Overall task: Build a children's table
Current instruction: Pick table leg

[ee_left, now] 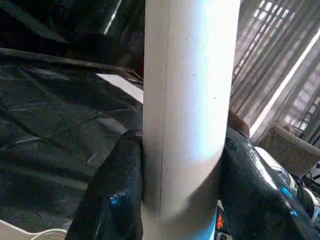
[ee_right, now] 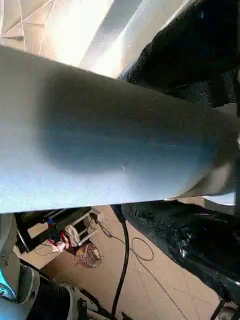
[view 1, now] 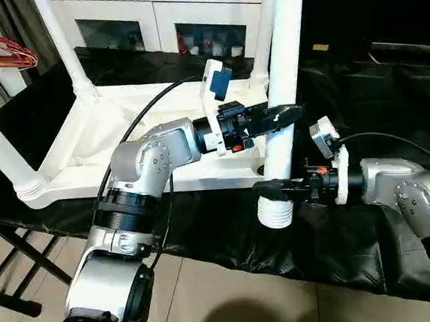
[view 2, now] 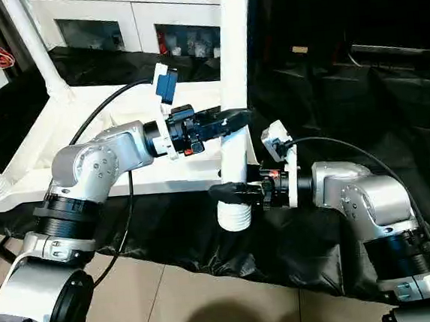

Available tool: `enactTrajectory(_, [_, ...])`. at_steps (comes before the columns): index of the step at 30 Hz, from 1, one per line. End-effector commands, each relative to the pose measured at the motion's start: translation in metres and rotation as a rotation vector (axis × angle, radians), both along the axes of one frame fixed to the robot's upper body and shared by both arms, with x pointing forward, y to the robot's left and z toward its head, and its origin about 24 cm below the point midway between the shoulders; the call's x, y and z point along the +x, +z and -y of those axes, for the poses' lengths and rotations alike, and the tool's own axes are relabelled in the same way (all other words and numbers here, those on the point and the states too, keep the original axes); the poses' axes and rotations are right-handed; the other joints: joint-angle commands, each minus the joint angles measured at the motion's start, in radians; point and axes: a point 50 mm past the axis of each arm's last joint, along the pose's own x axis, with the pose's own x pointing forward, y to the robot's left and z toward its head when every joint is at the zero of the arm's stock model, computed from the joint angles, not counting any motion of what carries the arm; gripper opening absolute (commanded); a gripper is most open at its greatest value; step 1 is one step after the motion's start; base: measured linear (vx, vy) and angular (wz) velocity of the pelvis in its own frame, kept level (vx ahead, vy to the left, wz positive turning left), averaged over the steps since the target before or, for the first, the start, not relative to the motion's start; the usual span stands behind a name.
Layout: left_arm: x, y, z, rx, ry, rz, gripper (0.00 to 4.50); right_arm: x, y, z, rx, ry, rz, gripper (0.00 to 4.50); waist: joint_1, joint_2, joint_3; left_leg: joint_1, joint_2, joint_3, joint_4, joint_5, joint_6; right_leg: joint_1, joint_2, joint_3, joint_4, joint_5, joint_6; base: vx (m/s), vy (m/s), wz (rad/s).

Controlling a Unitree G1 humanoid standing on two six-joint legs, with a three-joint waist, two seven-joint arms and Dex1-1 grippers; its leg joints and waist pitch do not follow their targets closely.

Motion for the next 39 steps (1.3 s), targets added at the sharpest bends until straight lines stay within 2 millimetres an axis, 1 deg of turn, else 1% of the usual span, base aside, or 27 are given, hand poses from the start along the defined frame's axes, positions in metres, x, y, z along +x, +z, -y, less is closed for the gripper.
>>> enactTrajectory(1, [-0.001,0.012,0.003,0.012,-0.021,0.056,1.84,0.001,0.000,0.001,-0.021,0.000,0.009,3.05,0.003,-0.021,-0.082,0.003,-0.014,0.014,-0.058,-0.103,0.041,0.080,-0.031,0.025,-0.063,-0.203,-0.181,0.000,0.000,0.00])
enactTrajectory(5, [0.000,0.012,0.003,0.012,-0.019,0.056,1.84,-0.001,-0.001,0.001,-0.025,0.007,0.005,2.63,0.003,-0.020,-0.083,0.003,-0.013,0.013,-0.058,-0.103,0.041,0.080,-0.032,0.025,-0.062,-0.200,-0.184,0.000,0.000,0.00])
enactTrajectory(7, [0.001,0.012,0.003,0.012,-0.017,0.056,1.84,-0.001,-0.002,0.001,-0.029,0.011,0.002,2.58,0.003,-0.022,-0.083,0.003,-0.013,0.014,-0.057,-0.102,0.042,0.080,-0.031,0.025,-0.061,-0.195,-0.184,0.000,0.000,0.00])
enactTrajectory(8, [0.001,0.012,0.003,0.012,-0.017,0.056,1.84,-0.001,-0.002,0.001,-0.029,0.011,0.002,2.36,0.002,-0.022,-0.083,0.003,-0.013,0.014,-0.057,-0.101,0.044,0.080,-0.031,0.025,-0.061,-0.193,-0.185,0.000,0.000,0.00])
enactTrajectory(9, [0.001,0.012,0.003,0.012,-0.017,0.056,1.84,-0.001,-0.002,0.001,-0.031,0.012,0.002,2.27,0.002,-0.022,-0.083,0.003,-0.013,0.014,-0.057,-0.102,0.044,0.080,-0.031,0.025,-0.062,-0.196,-0.184,0.000,0.000,0.00])
enactTrajectory(12, [0.001,0.012,0.003,0.011,-0.017,0.056,1.84,-0.001,-0.003,0.002,-0.036,0.013,0.000,2.06,0.003,-0.021,-0.083,0.003,-0.013,0.013,-0.058,-0.103,0.043,0.080,-0.032,0.025,-0.062,-0.204,-0.181,0.000,0.000,0.00])
enactTrajectory(15, [0.002,0.012,0.003,0.009,-0.016,0.055,1.84,-0.001,-0.004,0.002,-0.040,0.015,-0.001,1.93,0.003,-0.022,-0.083,0.002,-0.013,0.013,-0.057,-0.100,0.042,0.081,-0.032,0.025,-0.062,-0.202,-0.181,0.000,0.000,0.00])
enactTrajectory(23, [0.002,0.014,0.002,0.003,-0.006,0.061,1.84,-0.001,-0.005,0.001,-0.045,0.013,0.003,1.89,0.004,-0.022,-0.083,0.003,-0.013,0.013,-0.057,-0.098,0.045,0.080,-0.032,0.025,-0.061,-0.197,-0.184,0.000,0.000,0.00])
enactTrajectory(24, [0.003,0.015,0.002,-0.007,0.005,0.066,2.40,0.000,-0.005,0.001,-0.046,0.006,0.009,1.89,0.003,-0.022,-0.083,0.003,-0.013,0.013,-0.057,-0.097,0.045,0.080,-0.031,0.025,-0.060,-0.193,-0.185,0.000,0.000,0.00])
enactTrajectory(25, [0.003,0.016,0.002,-0.021,0.001,0.058,2.40,0.000,-0.005,0.001,-0.047,0.002,0.010,1.89,0.003,-0.023,-0.083,0.003,-0.013,0.014,-0.056,-0.098,0.046,0.080,-0.032,0.025,-0.060,-0.191,-0.187,0.000,0.000,0.00])
enactTrajectory(26, [0.003,0.016,0.002,-0.021,0.001,0.058,2.54,0.000,-0.005,0.001,-0.047,0.002,0.010,1.89,0.003,-0.023,-0.083,0.003,-0.013,0.014,-0.056,-0.098,0.046,0.080,-0.032,0.025,-0.060,-0.191,-0.188,0.000,0.000,0.00])
enactTrajectory(28, [0.002,0.017,0.001,-0.035,-0.009,0.055,2.60,0.000,-0.005,0.001,-0.046,0.000,0.012,1.89,0.003,-0.023,-0.083,0.003,-0.014,0.014,-0.056,-0.098,0.046,0.080,-0.031,0.025,-0.061,-0.193,-0.189,0.000,0.000,0.00])
enactTrajectory(29, [-0.001,0.019,0.001,-0.060,-0.032,0.056,2.82,0.000,-0.005,0.000,-0.044,-0.004,0.015,1.89,0.003,-0.023,-0.083,0.002,-0.014,0.014,-0.056,-0.100,0.046,0.081,-0.031,0.025,-0.060,-0.196,-0.189,0.000,0.000,0.00])
enactTrajectory(31, [-0.003,0.021,0.000,-0.076,-0.040,0.060,2.90,0.001,-0.004,0.000,-0.035,-0.021,0.026,1.89,0.002,-0.022,-0.083,0.002,-0.013,0.014,-0.056,-0.102,0.045,0.080,-0.032,0.025,-0.060,-0.197,-0.191,0.000,0.000,0.00])
enactTrajectory(32, [-0.003,0.021,0.000,-0.083,-0.043,0.067,3.10,0.003,-0.003,0.000,-0.025,-0.034,0.035,1.89,0.001,-0.022,-0.082,0.003,-0.013,0.014,-0.057,-0.106,0.045,0.079,-0.032,0.024,-0.061,-0.203,-0.190,0.000,0.000,0.00])
enactTrajectory(33, [-0.004,0.020,-0.001,-0.089,-0.046,0.067,3.10,0.004,-0.001,0.000,-0.014,-0.048,0.047,1.89,0.001,-0.022,-0.082,0.003,-0.013,0.014,-0.057,-0.108,0.045,0.079,-0.032,0.024,-0.062,-0.205,-0.189,0.000,0.000,0.00])
enactTrajectory(34, [-0.004,0.020,-0.001,-0.097,-0.042,0.067,3.20,0.006,0.001,0.000,0.003,-0.068,0.055,1.89,0.001,-0.020,-0.082,0.003,-0.014,0.014,-0.057,-0.108,0.043,0.078,-0.032,0.025,-0.062,-0.206,-0.189,0.000,0.000,0.00])
enactTrajectory(35, [-0.004,0.020,-0.002,-0.102,-0.040,0.067,3.20,0.007,0.002,0.000,0.015,-0.081,0.059,1.89,0.000,-0.020,-0.082,0.002,-0.014,0.014,-0.057,-0.109,0.043,0.079,-0.032,0.024,-0.062,-0.208,-0.189,0.000,0.000,0.00])
enactTrajectory(36, [-0.006,0.021,-0.004,-0.139,-0.053,0.065,3.28,0.008,0.008,0.000,0.059,-0.099,0.068,1.89,0.001,-0.020,-0.083,0.004,-0.013,0.014,-0.057,-0.109,0.042,0.079,-0.032,0.024,-0.062,-0.207,-0.190,0.000,0.000,0.00])
enactTrajectory(38, [-0.006,0.021,-0.005,-0.154,-0.056,0.063,3.28,0.008,0.010,0.000,0.077,-0.103,0.072,1.89,0.001,-0.020,-0.083,0.003,-0.013,0.014,-0.057,-0.107,0.045,0.079,-0.031,0.024,-0.060,-0.197,-0.193,0.000,0.000,0.00])
enactTrajectory(39, [-0.005,0.022,-0.008,-0.194,-0.048,0.052,3.28,0.008,0.016,0.001,0.124,-0.117,0.078,1.89,0.001,-0.018,-0.082,0.003,-0.014,0.014,-0.057,-0.114,0.045,0.079,-0.031,0.024,-0.063,-0.203,-0.191,0.000,0.000,0.00])
